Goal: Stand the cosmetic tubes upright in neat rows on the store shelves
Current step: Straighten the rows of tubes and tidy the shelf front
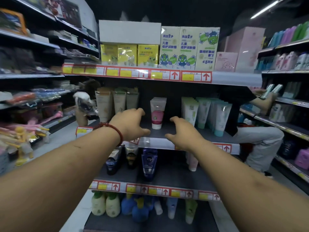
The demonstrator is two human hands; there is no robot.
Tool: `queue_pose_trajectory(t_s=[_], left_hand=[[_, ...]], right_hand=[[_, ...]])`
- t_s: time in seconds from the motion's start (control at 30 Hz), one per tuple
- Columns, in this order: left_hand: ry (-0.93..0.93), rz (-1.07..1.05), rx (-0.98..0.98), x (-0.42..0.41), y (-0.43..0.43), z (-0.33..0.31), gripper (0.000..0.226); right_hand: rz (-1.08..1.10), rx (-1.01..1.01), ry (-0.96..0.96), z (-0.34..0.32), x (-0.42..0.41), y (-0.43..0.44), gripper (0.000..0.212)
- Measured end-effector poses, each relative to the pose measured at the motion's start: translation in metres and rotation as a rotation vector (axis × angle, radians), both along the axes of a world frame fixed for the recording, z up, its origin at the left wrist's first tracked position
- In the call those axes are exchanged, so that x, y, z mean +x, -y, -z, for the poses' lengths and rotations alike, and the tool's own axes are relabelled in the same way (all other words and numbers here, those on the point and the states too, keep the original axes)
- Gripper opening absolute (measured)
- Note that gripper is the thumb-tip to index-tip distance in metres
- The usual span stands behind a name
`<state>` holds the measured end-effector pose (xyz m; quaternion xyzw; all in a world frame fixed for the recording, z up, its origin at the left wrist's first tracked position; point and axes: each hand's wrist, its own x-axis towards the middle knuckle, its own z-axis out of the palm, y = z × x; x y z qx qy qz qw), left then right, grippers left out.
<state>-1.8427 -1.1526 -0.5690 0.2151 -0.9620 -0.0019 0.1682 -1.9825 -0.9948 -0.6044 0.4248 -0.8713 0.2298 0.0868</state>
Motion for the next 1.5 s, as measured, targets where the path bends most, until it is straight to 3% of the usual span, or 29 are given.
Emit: queue_pose_trajectory(t_s=[0.3, 0.6, 0.83, 0.97, 1.07, 1.17, 1.3, 1.4, 1.5], left_hand=[[-0.040, 0.034, -0.029, 0.030, -0.032, 0.000, 0.076], [-0.097, 0.152, 0.208, -0.005, -0.052, 0.015, 0.062], [-0.432, 0.125, 0.729, -0.093, -0.061, 0.037, 0.041], [-0.633, 0.077, 1.188, -0.165, -0.053, 0.040, 0.038], [-0.755, 0.065, 1.499, -0.212, -0.040, 0.053, 0.065], [-0.753, 0.135, 1.697, -0.239, -0.034, 0.067, 0.083], [-0.791, 0.141, 1.746, -0.254, -0.028, 0.075, 0.091], [-0.851, 0.146, 1.739, -0.271, -0.016, 0.084, 0.114], [-0.850, 0.172, 1.712, -0.285, -0.015, 0.093, 0.114]], right_hand=[[0.034, -0.027, -0.019, -0.006, 0.039, -0.033, 0.070], [0.125, -0.162, 0.068, 0.005, 0.012, -0.054, 0.068], [0.194, -0.675, 0.432, 0.016, -0.056, -0.050, 0.025], [0.179, -0.970, 0.884, 0.019, -0.113, -0.029, 0.037], [0.130, -1.039, 1.087, 0.024, -0.149, -0.013, 0.059], [0.018, -1.038, 1.205, 0.032, -0.170, 0.000, 0.079], [0.003, -1.068, 1.256, 0.041, -0.187, 0.018, 0.087], [0.059, -1.078, 1.239, 0.045, -0.199, 0.034, 0.096], [0.064, -1.078, 1.240, 0.048, -0.206, 0.043, 0.083]])
